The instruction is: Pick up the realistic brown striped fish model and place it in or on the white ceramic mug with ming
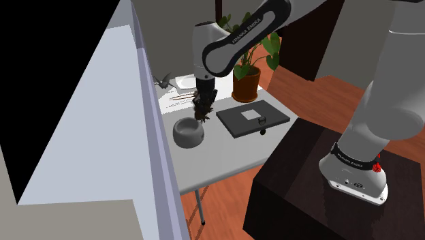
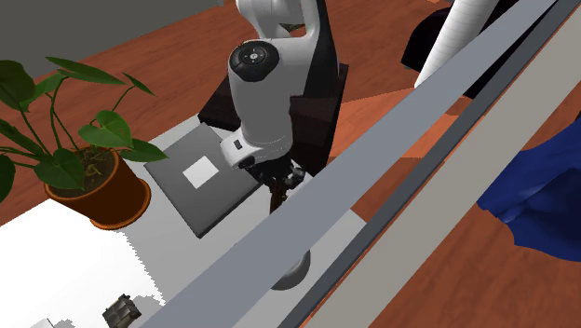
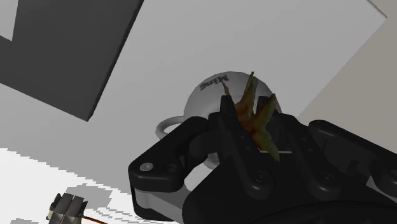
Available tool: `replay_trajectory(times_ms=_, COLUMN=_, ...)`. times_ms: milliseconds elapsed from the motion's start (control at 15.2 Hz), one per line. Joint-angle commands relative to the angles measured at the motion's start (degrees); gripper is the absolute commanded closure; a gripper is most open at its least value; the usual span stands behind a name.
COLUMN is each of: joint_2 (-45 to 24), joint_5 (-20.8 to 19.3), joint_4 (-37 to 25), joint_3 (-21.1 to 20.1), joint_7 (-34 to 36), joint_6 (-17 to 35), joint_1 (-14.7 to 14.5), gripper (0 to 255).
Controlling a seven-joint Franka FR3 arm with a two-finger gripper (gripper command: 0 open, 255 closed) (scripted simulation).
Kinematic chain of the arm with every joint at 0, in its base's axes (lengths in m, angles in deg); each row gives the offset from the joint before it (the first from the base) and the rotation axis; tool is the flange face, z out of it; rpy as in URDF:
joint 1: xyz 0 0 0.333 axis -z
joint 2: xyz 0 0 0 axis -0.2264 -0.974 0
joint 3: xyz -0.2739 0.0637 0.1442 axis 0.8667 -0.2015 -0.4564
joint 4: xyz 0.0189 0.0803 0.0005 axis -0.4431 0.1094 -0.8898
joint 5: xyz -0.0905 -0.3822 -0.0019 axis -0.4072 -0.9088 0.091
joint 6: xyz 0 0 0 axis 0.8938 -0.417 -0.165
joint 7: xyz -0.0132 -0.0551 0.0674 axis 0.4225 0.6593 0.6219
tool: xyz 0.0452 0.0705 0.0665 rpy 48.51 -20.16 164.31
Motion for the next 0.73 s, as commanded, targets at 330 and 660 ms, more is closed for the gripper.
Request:
replay_trajectory(times_ms=330, joint_2=-13.72, joint_5=-3.13, joint_4=-19.05, joint_3=1.41, joint_7=0.44, joint_6=-5.6, joint_1=-0.74, gripper=255)
replay_trajectory(times_ms=660, joint_2=-15.77, joint_5=-3.56, joint_4=-18.03, joint_3=1.66, joint_7=0.58, joint_6=-2.56, joint_1=-0.93, gripper=255)
